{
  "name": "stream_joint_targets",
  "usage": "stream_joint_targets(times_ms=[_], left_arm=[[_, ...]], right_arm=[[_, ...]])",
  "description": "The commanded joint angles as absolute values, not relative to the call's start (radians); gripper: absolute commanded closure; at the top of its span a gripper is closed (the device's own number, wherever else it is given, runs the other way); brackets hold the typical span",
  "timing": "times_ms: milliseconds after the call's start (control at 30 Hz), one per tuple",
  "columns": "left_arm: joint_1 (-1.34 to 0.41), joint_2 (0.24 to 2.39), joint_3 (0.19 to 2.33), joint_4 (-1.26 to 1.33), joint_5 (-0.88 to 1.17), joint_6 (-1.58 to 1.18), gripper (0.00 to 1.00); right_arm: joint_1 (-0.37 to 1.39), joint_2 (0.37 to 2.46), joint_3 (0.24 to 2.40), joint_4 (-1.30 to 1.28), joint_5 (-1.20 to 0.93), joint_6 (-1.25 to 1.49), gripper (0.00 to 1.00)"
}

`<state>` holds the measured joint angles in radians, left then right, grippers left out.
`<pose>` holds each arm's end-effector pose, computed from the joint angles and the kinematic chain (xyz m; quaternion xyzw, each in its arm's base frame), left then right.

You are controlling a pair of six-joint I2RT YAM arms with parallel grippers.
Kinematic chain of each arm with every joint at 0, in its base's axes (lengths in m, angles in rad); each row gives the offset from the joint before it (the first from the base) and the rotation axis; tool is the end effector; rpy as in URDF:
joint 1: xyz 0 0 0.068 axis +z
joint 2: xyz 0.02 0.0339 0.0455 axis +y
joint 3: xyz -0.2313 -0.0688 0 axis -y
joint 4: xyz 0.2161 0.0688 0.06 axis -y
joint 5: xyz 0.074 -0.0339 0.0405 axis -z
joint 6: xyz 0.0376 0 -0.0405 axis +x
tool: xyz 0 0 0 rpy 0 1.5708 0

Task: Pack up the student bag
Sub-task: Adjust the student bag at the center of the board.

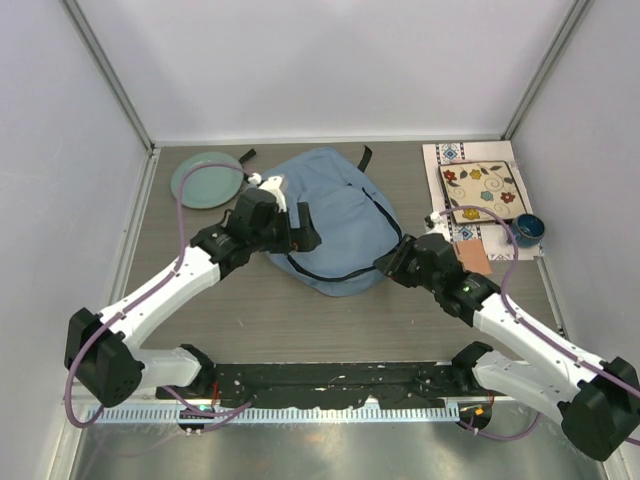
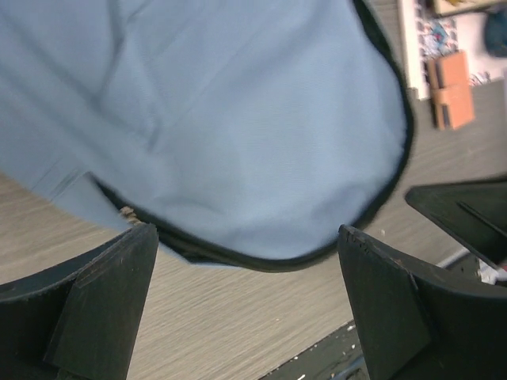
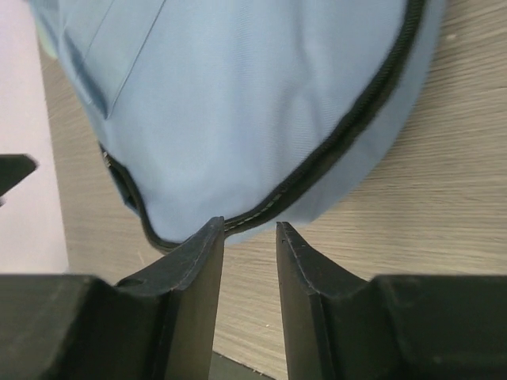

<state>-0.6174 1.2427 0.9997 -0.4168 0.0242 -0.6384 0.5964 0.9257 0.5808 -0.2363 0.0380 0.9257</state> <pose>0.2097 -0.1500 0.2703 -0.0041 0.8980 -0.2672 0.3496 0.1645 0.1099 0.2205 0.1531 0.8665 0.3153 0.3553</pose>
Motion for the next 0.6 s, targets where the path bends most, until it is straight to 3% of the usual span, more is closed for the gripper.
stream_joint_targets(times_ms=[0,233,567], left_arm=[[-0.701,1.305,1.142,-0.403,0.123,-0.505,0.01],[-0.814,1.543,1.367,-0.512,0.212,-0.263,0.05],[-0.839,1.758,1.541,-0.545,0.434,-0.187,0.16]], right_arm=[[0.600,0.855,0.635,-0.353,0.244,0.925,0.61],[0.595,0.781,0.627,-0.514,0.442,0.994,0.60],[0.583,0.634,0.620,-0.652,0.632,1.042,0.64]])
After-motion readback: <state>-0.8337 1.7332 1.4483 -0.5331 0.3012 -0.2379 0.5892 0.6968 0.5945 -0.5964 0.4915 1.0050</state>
